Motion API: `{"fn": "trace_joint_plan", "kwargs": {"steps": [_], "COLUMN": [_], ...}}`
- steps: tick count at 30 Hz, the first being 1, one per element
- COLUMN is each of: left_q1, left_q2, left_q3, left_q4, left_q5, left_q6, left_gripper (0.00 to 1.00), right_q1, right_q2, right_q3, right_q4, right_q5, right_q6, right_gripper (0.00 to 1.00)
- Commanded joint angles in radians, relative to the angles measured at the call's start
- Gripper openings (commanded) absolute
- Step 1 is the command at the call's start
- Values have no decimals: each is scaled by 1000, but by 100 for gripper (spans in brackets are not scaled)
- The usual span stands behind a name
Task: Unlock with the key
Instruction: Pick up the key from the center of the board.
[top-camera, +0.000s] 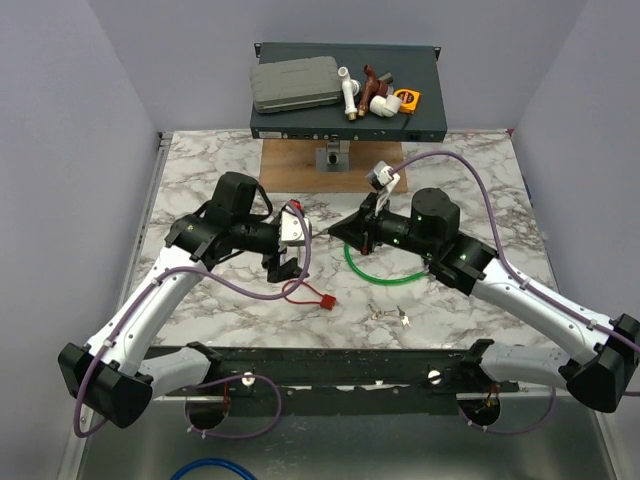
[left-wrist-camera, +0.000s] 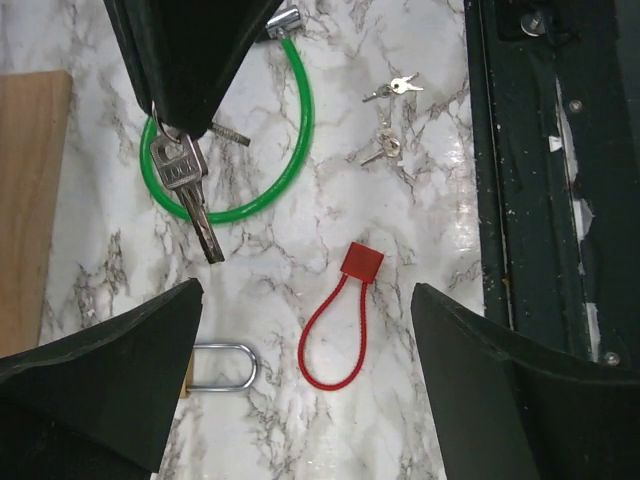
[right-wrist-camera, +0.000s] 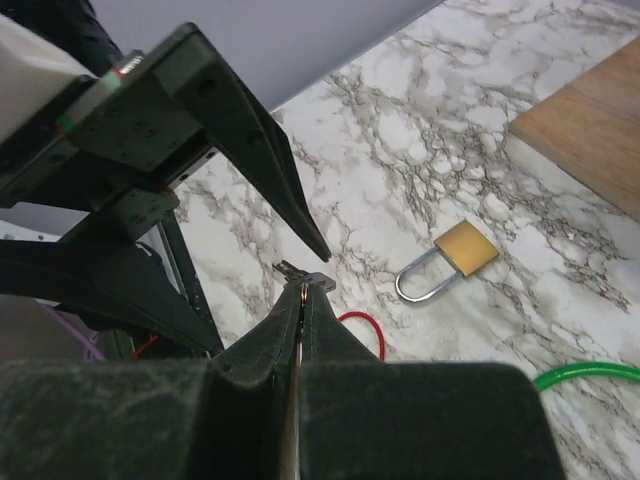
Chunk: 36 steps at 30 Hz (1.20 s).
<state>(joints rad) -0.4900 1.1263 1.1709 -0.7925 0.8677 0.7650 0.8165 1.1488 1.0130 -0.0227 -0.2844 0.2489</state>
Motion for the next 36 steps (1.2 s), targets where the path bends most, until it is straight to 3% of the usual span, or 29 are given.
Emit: {"fn": "trace_joint_plan", "kwargs": {"steps": [1,14,26,31,36], "left_q1": [13,20,23,25,25], "left_q2": [15,27,50,49,37], "left_q3": [32,104,161,170,149], "left_q4": [-22,-21,-161,-216,-172], "left_q5": [54,152,239,279,243], "left_q6": [-101,-190,-131,-113,-138], "left_gripper": [82,59,54,41,33], "right_q1": [7,22,51,56,58], "right_q2": [-30,-26,-71,-144,-134], "right_q3": [-30,-23,-86,-182,-169], "right_q4": [98,103,169,293,284], "right_q5": [-73,-105,-119,-125,-146], "right_q6": [-48,-67,-159,-229,-238], "right_gripper": [1,1,1,1,1]}}
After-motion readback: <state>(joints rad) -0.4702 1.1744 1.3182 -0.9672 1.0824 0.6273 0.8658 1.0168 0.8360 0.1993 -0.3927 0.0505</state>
